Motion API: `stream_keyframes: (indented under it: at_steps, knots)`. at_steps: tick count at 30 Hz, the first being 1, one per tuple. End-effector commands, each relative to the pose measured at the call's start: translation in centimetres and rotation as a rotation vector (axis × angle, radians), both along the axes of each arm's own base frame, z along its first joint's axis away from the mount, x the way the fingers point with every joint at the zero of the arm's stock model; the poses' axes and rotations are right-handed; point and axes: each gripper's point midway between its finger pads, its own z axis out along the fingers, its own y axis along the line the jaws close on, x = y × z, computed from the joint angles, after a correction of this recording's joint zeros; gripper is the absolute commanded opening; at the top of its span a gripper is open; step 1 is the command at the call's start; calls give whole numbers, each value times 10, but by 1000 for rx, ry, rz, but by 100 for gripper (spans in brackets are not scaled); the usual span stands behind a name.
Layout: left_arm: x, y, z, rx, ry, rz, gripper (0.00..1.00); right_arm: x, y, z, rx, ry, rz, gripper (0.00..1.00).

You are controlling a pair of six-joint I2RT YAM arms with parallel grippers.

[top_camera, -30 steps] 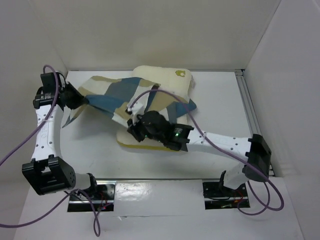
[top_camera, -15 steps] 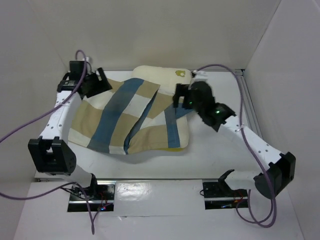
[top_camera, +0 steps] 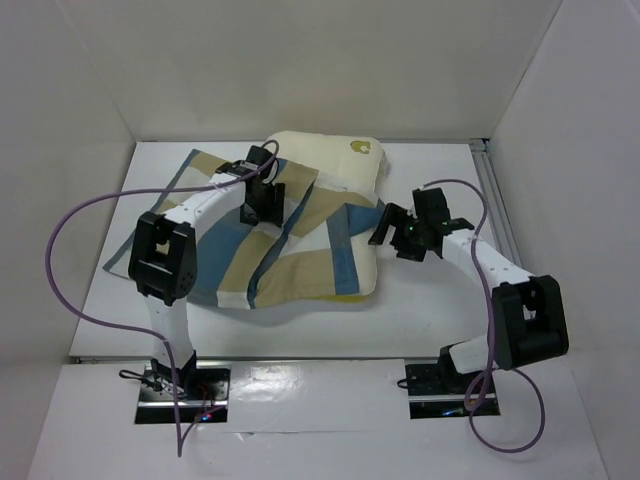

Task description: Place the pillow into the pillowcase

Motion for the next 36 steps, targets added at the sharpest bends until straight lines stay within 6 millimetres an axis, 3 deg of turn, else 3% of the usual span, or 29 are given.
stream_keyframes:
  at_steps: [1, 2, 3, 4, 7, 8, 10, 11, 13, 17, 21, 27, 30, 33, 36]
  knots:
    - [-1, 26, -2, 97, 36, 73, 63, -9, 29, -6, 121, 21, 53, 98]
    - [-1, 27, 0, 102, 35, 86, 23, -18, 36, -12, 142, 40, 77, 98]
    - [2, 36, 3, 97, 39, 121, 7, -22, 51, -14, 157, 39, 104, 98]
    - [6, 41, 5, 93, 31, 134, 0, -26, 59, -19, 163, 49, 120, 98]
    - [9, 50, 25, 28, 10, 160, 0, -43, 94, -28, 206, 65, 211, 90]
    - [10, 52, 38, 9, -16, 165, 0, -39, 100, -26, 220, 46, 216, 51]
    - [12, 56, 54, -11, -53, 175, 0, -29, 95, -30, 175, 41, 176, 3]
    - [14, 64, 60, -4, -69, 194, 0, -29, 84, -35, 137, 68, 139, 0]
    - [16, 81, 75, -6, -108, 233, 0, -13, 55, -27, 89, 22, 41, 0]
    - [16, 103, 84, -63, -121, 281, 0, -4, 3, -7, 55, -42, -72, 0]
    - [15, 112, 83, -91, -117, 299, 0, -7, -26, 3, 8, -57, -145, 0]
    - [14, 126, 86, -146, -116, 335, 0, -16, -108, 13, -167, -56, -400, 0]
    - [15, 118, 88, -244, -108, 306, 0, -14, -129, 19, -201, -58, -454, 0]
    - [16, 112, 91, -302, -111, 271, 4, -12, -125, 17, -185, -60, -428, 0]
    - [9, 103, 82, -322, -91, 238, 0, -9, -121, 11, -169, -63, -415, 0]
